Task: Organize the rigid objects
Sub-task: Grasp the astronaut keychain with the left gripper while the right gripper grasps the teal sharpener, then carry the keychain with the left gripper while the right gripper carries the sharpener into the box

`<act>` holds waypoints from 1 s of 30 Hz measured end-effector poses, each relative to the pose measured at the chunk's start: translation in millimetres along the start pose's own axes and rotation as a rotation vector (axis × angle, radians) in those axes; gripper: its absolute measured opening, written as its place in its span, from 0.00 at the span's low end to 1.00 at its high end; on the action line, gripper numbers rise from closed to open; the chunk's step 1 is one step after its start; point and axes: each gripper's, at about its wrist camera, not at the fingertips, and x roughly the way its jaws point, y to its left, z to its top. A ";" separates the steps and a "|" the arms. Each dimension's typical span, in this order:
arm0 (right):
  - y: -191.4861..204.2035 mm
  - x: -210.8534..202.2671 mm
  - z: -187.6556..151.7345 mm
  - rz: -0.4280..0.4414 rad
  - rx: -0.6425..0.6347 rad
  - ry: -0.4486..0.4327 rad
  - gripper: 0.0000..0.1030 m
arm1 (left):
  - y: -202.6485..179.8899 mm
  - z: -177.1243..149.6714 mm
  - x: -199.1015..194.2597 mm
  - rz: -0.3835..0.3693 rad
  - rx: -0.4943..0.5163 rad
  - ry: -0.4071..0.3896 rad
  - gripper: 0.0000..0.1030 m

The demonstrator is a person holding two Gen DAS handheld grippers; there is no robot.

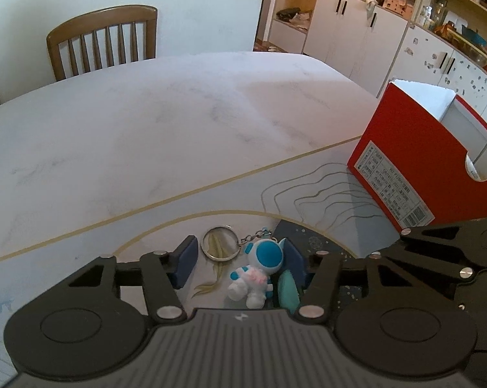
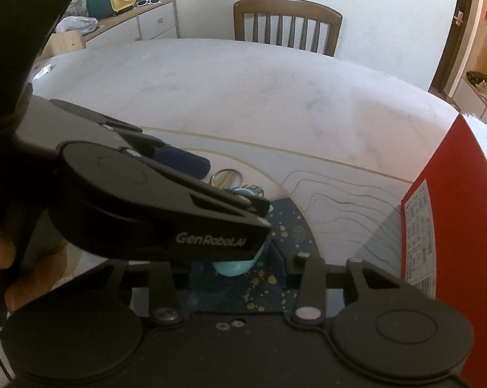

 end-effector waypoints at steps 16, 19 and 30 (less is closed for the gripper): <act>-2.5 -9.9 -14.8 -0.037 -0.002 0.008 0.33 | -6.3 -1.4 -4.0 -0.031 0.002 0.010 0.27; -3.8 -15.4 -20.8 -0.046 0.012 0.014 0.33 | -7.8 -2.3 -6.0 -0.032 0.004 0.014 0.24; -8.9 -60.2 -28.7 -0.046 0.065 -0.027 0.33 | -11.3 -12.9 -28.5 -0.039 -0.030 0.021 0.24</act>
